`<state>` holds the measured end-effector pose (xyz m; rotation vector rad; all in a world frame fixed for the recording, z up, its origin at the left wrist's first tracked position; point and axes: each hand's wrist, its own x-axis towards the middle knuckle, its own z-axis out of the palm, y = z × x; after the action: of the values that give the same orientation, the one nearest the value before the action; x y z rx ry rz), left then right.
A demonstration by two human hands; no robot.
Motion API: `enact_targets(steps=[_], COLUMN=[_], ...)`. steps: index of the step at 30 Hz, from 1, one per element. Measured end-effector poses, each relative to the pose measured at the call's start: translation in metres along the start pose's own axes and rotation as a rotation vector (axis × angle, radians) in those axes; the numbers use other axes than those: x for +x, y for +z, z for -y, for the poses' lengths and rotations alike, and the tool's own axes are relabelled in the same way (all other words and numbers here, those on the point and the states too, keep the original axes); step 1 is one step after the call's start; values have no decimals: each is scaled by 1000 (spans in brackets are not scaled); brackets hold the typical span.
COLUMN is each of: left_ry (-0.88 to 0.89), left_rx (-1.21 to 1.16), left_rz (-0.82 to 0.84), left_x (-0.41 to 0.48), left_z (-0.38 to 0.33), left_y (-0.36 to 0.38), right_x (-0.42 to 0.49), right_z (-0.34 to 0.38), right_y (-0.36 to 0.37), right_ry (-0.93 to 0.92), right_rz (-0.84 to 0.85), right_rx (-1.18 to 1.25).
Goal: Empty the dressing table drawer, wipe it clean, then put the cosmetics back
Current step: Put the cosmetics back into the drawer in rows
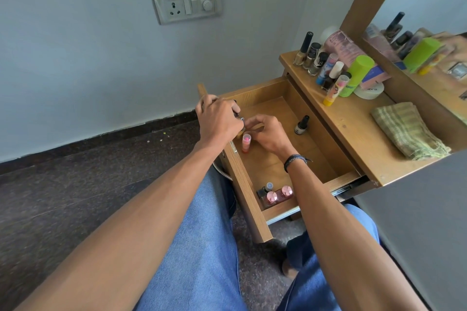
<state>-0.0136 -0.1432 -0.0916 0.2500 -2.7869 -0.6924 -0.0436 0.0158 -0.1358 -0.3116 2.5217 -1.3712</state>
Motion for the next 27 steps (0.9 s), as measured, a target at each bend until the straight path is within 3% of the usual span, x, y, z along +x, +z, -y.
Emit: enact_targets(steps=[17, 27], left_ry=[-51, -91], left_rx=[-409, -442], left_rz=[-208, -214], left_x=[1, 3], left_z=[4, 8], left_y=[4, 12], right_x=[17, 28], right_z=[6, 13], right_y=[6, 15], right_ry=[30, -27], right_rz=[86, 22], right_rx=[-29, -68])
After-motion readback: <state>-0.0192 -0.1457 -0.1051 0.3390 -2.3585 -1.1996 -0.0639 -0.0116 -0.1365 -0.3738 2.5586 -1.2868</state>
